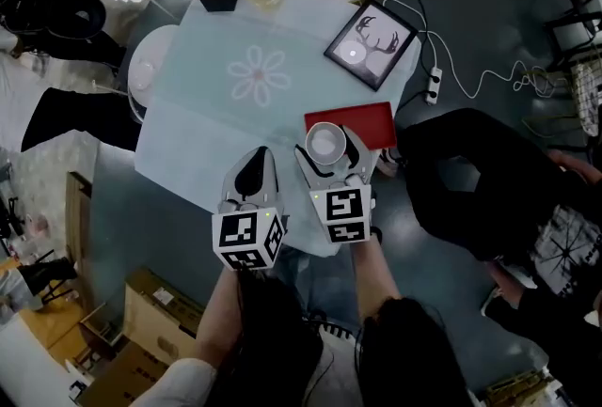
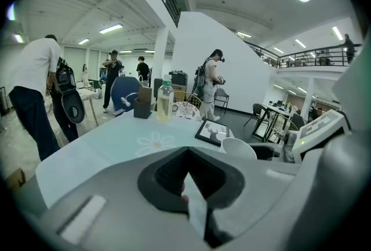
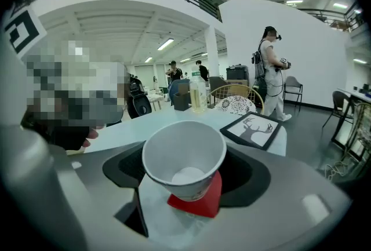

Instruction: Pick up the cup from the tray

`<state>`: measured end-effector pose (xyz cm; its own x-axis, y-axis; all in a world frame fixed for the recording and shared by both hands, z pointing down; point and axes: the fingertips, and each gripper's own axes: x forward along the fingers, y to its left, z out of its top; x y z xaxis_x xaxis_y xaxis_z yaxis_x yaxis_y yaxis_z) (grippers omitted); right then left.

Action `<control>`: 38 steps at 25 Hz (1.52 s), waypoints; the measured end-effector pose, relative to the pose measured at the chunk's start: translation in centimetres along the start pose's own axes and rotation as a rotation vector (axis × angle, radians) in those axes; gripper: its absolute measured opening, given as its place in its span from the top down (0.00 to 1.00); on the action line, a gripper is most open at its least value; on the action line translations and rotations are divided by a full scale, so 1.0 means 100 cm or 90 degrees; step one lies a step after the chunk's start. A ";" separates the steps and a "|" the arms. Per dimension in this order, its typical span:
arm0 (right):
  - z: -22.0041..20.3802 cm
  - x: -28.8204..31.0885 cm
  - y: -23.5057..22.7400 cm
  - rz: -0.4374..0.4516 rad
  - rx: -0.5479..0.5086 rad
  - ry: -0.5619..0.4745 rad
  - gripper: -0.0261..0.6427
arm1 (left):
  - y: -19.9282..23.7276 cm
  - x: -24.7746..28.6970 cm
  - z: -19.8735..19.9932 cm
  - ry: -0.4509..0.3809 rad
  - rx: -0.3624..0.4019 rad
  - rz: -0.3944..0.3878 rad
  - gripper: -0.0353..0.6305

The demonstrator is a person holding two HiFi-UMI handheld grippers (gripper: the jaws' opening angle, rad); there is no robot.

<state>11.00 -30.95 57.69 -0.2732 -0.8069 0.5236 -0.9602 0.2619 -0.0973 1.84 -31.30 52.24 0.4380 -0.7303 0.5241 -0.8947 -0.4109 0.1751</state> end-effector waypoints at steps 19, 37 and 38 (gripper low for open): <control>-0.042 0.007 0.118 0.059 -0.031 0.024 0.39 | 0.073 -0.061 -0.038 -0.028 -0.023 0.028 0.95; -0.081 0.007 0.119 0.028 -0.057 0.049 0.35 | 0.068 -0.082 -0.046 -0.017 0.005 0.007 0.95; -0.080 0.006 0.120 0.030 -0.058 0.047 0.33 | 0.067 -0.082 -0.047 -0.015 0.014 0.003 0.95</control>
<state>-0.25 -24.08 63.65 -0.3103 -0.7521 0.5815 -0.9358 0.3493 -0.0476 -8.14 -25.43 53.04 0.4354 -0.7449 0.5056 -0.8949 -0.4190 0.1534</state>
